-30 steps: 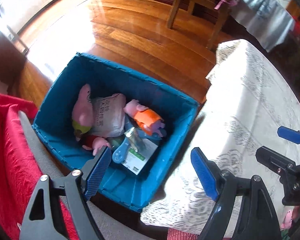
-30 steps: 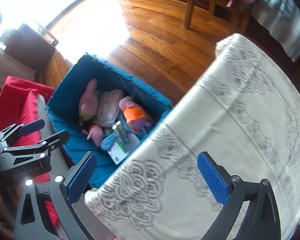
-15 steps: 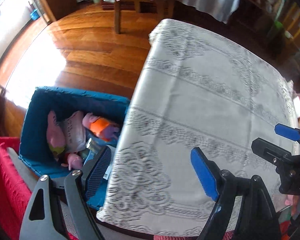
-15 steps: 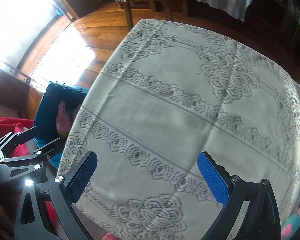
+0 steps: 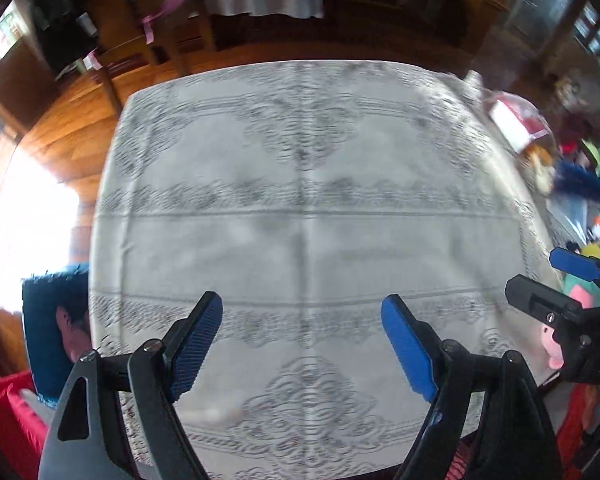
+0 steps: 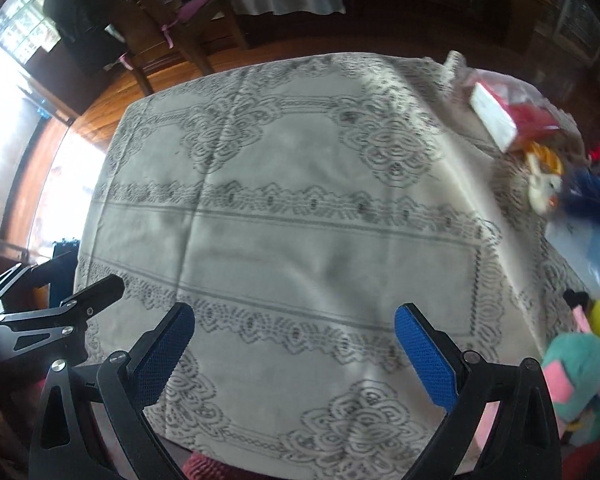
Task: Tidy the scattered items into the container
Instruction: 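Withdraw both open grippers from the bin back over the table, then move both grippers to the pink pig in the teal shirt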
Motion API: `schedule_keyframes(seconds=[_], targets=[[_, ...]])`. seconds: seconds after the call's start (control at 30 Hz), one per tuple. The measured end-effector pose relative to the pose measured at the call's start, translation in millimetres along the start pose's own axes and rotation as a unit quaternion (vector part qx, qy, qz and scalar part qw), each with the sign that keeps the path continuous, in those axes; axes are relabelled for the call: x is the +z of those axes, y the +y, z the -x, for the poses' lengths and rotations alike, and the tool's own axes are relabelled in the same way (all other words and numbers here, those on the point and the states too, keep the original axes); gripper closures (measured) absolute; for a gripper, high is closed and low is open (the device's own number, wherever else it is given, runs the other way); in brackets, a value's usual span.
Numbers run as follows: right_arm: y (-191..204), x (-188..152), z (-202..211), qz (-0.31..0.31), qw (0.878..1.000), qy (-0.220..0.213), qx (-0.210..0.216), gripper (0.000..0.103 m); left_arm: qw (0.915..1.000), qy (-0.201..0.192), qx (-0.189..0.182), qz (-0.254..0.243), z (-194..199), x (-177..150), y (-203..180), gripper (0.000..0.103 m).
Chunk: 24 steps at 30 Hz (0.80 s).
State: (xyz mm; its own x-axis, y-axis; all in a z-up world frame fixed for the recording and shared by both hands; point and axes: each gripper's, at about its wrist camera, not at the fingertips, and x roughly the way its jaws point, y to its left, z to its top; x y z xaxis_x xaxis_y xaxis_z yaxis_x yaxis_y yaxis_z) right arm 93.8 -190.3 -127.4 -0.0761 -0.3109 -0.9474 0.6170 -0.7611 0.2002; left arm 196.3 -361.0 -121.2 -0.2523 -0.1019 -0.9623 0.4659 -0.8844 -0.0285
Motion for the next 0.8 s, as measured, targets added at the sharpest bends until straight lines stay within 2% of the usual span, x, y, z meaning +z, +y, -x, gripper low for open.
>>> schedule_keyframes(seconds=[0.23,0.43,0.67,0.8], targets=[[-98.1,-22.1,29.8,-0.079,0.996,-0.015,-0.032,0.002,0.9963,0.007,-0.033,-0.079,-6.8,11.8,-103.7,0.021],[-171.8,-47.7,58.4,-0.136,0.989,-0.030,-0.058,0.002,0.9886,0.020,-0.066,-0.134,-14.1,0.3,-184.1,0.021],[-239.8,-85.0,86.0,-0.184,0.978,-0.036,-0.090,0.002,0.9730,0.051,-0.121,-0.190,-18.4,-32.8,-259.0,0.021],[-265.2,-104.7,93.0,-0.207,0.972,-0.036,-0.106,0.002,0.9641,0.065,-0.137,-0.218,-21.3,-49.9,-292.2,0.021]])
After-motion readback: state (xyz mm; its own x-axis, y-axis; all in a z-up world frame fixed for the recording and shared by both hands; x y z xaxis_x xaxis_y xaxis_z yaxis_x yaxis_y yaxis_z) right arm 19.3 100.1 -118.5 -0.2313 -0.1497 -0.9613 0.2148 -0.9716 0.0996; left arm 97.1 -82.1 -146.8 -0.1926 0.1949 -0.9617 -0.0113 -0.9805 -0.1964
